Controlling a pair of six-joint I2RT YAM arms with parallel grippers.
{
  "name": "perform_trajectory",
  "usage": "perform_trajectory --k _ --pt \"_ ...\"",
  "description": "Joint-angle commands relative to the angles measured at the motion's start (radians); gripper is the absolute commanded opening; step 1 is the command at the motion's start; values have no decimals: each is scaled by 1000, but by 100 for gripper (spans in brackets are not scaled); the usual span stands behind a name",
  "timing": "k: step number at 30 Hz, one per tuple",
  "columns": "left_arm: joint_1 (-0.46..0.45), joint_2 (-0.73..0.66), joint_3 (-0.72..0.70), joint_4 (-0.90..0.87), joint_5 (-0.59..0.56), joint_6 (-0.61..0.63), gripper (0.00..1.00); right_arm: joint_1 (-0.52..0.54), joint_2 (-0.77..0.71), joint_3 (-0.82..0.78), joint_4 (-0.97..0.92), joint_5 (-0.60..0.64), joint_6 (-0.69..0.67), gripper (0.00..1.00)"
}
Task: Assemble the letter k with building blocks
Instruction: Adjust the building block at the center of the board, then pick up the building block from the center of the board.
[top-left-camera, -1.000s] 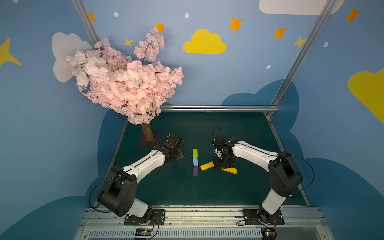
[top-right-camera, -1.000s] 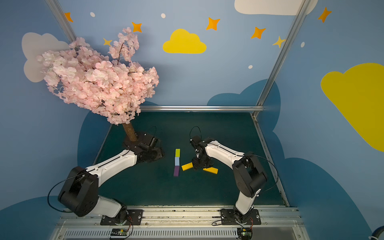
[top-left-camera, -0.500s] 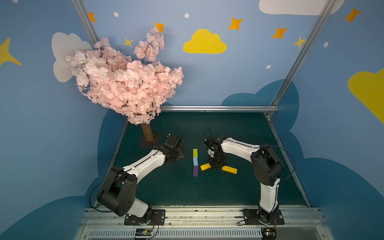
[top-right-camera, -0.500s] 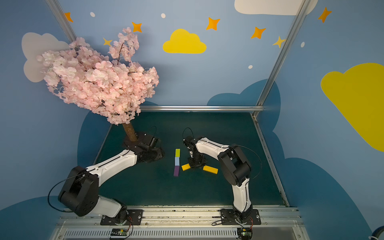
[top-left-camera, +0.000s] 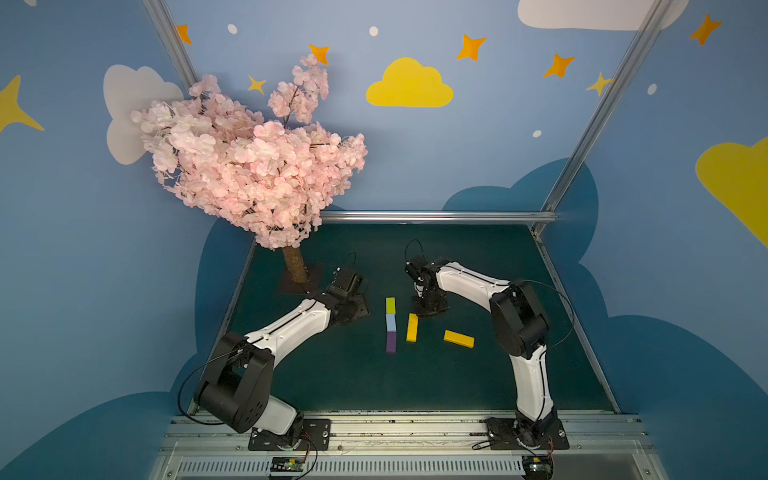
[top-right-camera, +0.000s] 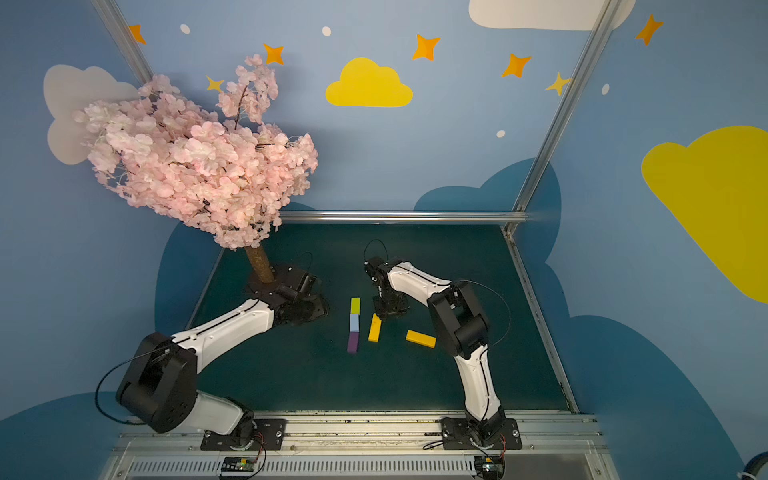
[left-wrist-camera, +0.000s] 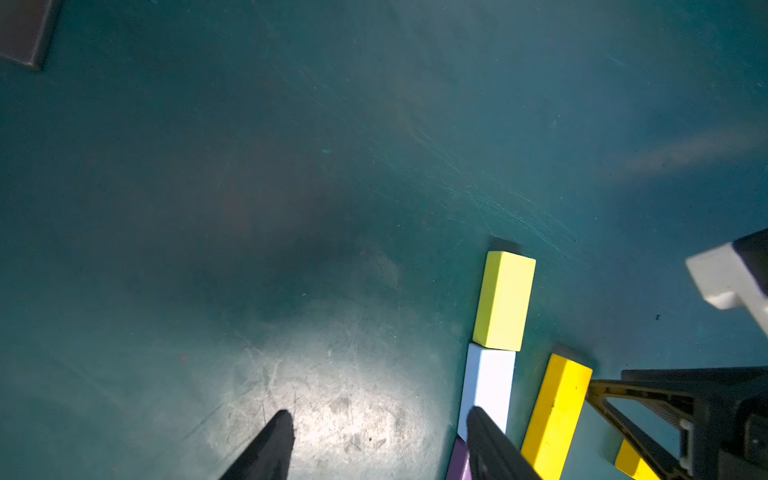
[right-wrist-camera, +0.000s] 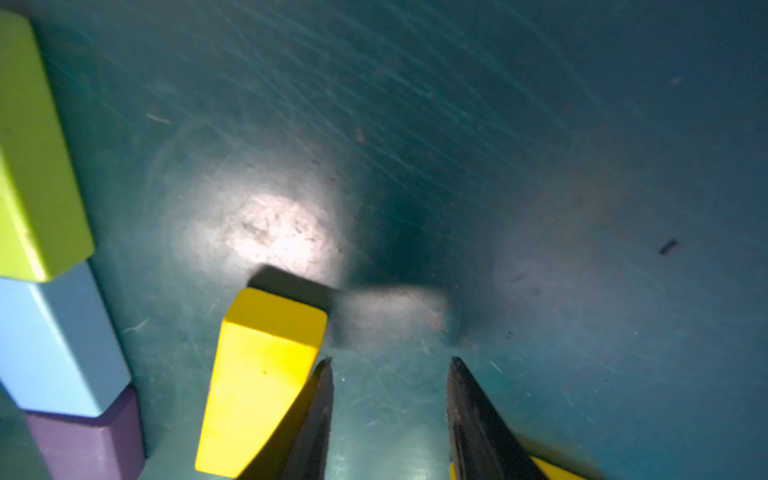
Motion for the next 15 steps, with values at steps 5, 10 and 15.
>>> perform_trajectory --k 5,10,15 --pt "5 -13 -14 6 0 -8 67 53 -104 -70 48 -130 82 46" --pt "5 -8 -8 6 6 -4 67 83 -67 -45 59 -136 113 48" --pt "6 -29 -22 6 5 2 67 97 0 17 12 -119 127 54"
